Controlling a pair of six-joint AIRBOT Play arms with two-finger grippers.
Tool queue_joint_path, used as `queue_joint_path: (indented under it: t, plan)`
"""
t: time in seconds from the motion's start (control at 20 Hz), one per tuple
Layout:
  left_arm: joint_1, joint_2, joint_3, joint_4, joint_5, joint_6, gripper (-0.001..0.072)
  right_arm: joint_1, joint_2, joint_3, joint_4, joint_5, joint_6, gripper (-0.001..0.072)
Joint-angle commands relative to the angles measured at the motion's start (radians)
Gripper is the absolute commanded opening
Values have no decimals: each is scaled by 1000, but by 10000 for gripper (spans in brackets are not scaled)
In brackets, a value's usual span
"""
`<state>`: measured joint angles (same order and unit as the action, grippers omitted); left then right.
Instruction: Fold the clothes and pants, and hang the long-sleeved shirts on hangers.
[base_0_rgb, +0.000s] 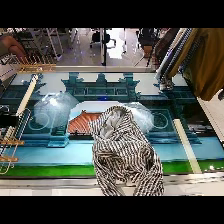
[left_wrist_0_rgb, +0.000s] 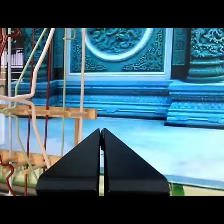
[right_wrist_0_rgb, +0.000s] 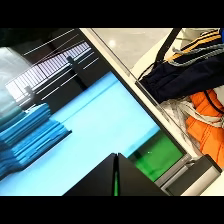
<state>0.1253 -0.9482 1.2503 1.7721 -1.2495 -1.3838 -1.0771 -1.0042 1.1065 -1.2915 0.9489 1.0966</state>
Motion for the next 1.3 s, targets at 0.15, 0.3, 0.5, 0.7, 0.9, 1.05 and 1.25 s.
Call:
queue_joint_path:
  t: [0.15, 0.3, 0.5, 0.7, 0.9, 1.05, 1.25]
  plan:
    - [1, 0, 0, -10, 1, 0, 23, 0, 0, 1, 0, 0, 0, 63]
    - [1, 1, 0, -18, -1, 0, 23, 0, 0, 1, 0, 0, 0, 63]
    - [2, 1, -3, -15, -24, 0, 41, 0, -3, 1, 0, 0, 0, 63]
    - [2, 0, -5, -23, -76, 0, 709, 0, -3, 1, 164, -29, 123, 63]
    - [0, -21, -22, -175, -80, 0, 708, 94, -3, 1, 528, 215, 62, 50]
    - [-3, -68, -45, -233, -110, 0, 703, 304, -3, -6, 451, 380, 61, 51]
    - [-3, -98, -121, -239, -116, -1, 701, 629, -12, -14, 359, 370, 64, 110]
